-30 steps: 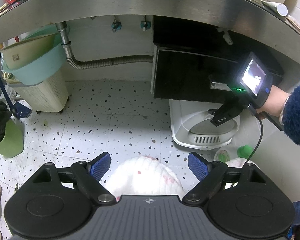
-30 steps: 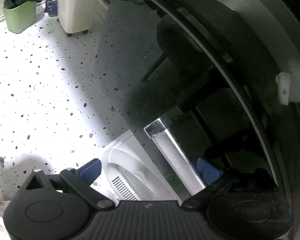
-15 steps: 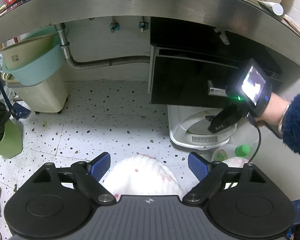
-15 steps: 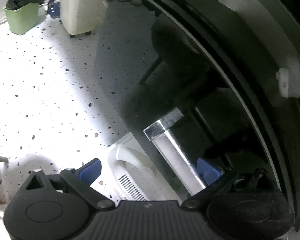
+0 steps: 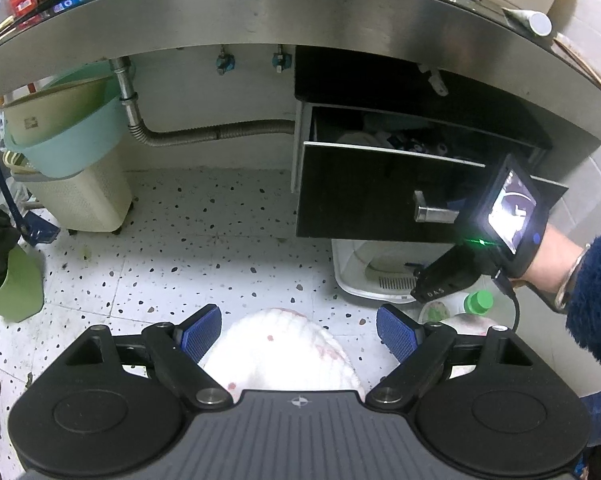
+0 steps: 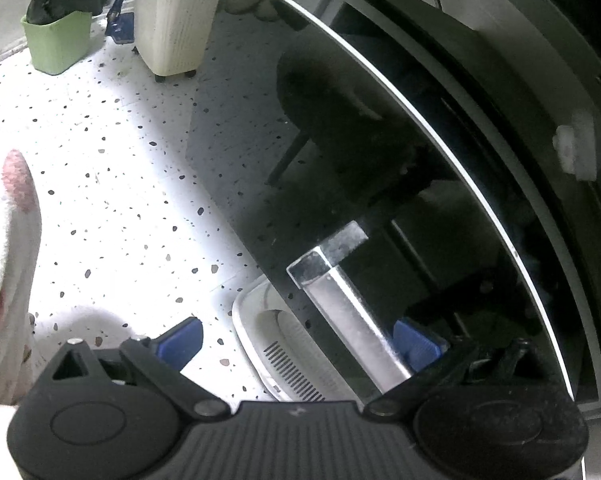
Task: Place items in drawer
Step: 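Pull the black drawer open with the right gripper on its handle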
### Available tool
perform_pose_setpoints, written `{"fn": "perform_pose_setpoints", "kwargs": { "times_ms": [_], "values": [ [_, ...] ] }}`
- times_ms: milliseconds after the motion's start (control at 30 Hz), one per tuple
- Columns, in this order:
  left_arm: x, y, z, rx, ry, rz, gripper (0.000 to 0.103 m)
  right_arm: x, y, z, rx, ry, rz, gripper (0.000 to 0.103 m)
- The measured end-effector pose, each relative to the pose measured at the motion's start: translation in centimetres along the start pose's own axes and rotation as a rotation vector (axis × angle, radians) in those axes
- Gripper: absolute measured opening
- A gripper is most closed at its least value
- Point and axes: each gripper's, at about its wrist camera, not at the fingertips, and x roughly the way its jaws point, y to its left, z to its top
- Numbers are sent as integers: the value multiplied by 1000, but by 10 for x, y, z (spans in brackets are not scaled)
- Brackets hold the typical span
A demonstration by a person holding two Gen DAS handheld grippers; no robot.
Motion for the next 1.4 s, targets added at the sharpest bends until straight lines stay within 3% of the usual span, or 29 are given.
{"fn": "perform_pose_setpoints", "kwargs": {
  "times_ms": [400,600,767,933,1000,1167,1400],
  "values": [
    [-5,-2,-1,6,-29,-1,85,-24,-9,1,212,-48,-22,101],
    [-7,-3,-6,13,-58,13,85,-55,-24,-13,455,-172,-69,101],
    [-9,-4,-9,15,-78,13,85,-73,-48,-22,654,-224,-168,101],
    [-11,-4,-12,7,-72,-17,85,-59,-62,-21,737,-177,-200,99],
    [-11,-3,-14,1,-70,-18,85,-53,-56,-20,725,-135,-215,93],
    [-9,-1,-15,1,-59,3,85,-39,-56,-18,788,-61,-196,92],
    [-7,2,-14,-8,-52,-2,85,-27,-61,-19,871,-27,-143,92]
  ]
}}
